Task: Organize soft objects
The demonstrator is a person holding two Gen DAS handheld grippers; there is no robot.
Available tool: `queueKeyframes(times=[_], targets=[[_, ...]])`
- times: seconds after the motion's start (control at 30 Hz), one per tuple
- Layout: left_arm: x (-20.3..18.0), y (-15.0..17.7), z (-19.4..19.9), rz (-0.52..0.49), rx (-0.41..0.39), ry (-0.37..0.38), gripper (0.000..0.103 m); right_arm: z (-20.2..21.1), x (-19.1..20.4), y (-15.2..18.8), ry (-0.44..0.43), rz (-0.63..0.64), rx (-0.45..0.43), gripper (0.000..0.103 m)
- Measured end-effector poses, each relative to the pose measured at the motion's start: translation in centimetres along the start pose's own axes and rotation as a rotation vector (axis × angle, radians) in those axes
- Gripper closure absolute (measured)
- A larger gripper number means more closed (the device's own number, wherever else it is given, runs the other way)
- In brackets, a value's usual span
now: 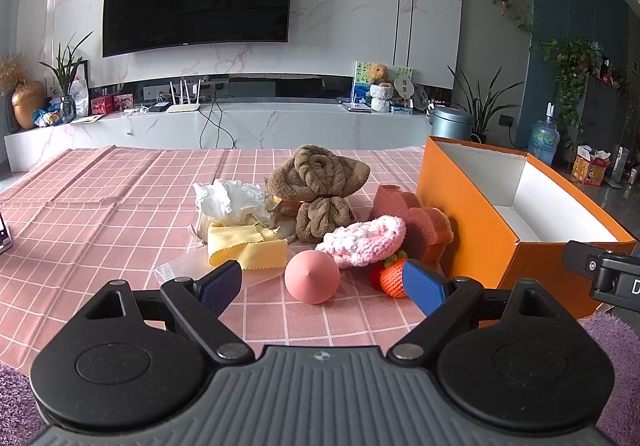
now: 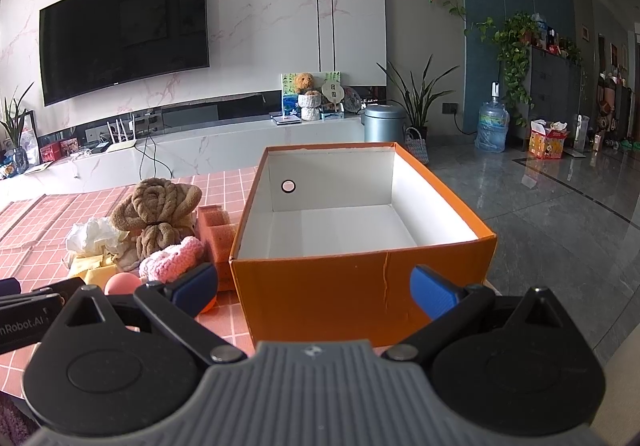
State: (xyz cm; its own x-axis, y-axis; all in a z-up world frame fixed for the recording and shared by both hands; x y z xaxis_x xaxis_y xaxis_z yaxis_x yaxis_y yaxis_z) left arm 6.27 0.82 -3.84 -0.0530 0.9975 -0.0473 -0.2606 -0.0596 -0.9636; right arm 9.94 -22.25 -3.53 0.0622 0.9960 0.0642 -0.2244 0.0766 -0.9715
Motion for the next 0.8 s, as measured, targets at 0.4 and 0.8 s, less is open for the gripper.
queueKeyframes(times=[0.4, 0.8], targets=[[-0.01, 0.20, 0.07, 0.001, 0.003, -0.002, 0.000, -0.20, -0.13, -0.10, 0.001, -0.001, 0.007, 0.002], [-0.01, 0.25, 0.13, 0.002, 0.004, -0.001, 0.000, -0.02, -0.02, -0.22, -0.012, -0.004, 0.004, 0.002]])
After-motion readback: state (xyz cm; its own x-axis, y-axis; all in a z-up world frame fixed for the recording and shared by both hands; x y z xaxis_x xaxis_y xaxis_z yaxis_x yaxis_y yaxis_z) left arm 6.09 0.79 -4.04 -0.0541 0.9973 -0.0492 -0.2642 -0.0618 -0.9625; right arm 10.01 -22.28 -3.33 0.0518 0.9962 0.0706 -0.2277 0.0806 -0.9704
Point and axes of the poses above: each gripper's, at about its wrist camera, not at the fingertips, and z roughly against the way its jaws point, x to its left, y to its underside, the point moved 7 cm from there along -z, roughly the way its jaws point, and after that the axes turned 13 degrees about -x, right-handed, at the moved point
